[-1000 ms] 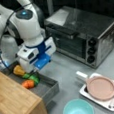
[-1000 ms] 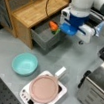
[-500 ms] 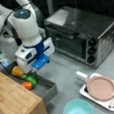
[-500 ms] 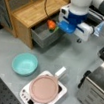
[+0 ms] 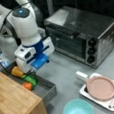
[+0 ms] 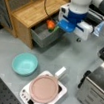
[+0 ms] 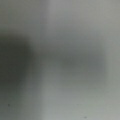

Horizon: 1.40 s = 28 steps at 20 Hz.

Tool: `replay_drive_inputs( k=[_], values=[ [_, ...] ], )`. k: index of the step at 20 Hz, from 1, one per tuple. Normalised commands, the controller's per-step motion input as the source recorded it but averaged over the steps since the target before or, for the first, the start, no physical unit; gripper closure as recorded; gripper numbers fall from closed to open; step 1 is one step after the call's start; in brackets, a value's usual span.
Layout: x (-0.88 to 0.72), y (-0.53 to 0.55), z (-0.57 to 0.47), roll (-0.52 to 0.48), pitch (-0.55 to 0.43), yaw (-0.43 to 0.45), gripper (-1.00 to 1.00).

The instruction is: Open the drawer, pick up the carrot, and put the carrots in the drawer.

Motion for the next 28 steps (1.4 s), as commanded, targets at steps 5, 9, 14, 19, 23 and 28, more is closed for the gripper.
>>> replay_drive_inputs(
  k=[5, 9, 14, 19, 23, 28],
  values=[
    [0.03, -0.21, 0.1, -0.07, 0.042, 0.159, -1.0],
    [0.04, -0.2, 0.09, -0.046, 0.058, 0.16, -1.0],
    [0.06, -0.22, 0.08, -0.046, 0.069, 0.155, -1.0],
    [0.08, -0.34, 0.09, -0.053, 0.066, 0.178, -1.0],
    [0.1, -0.41, 0.09, -0.054, 0.066, 0.186, -1.0],
    [0.14, -0.38, 0.09, -0.05, 0.073, 0.16, -1.0]
  ],
)
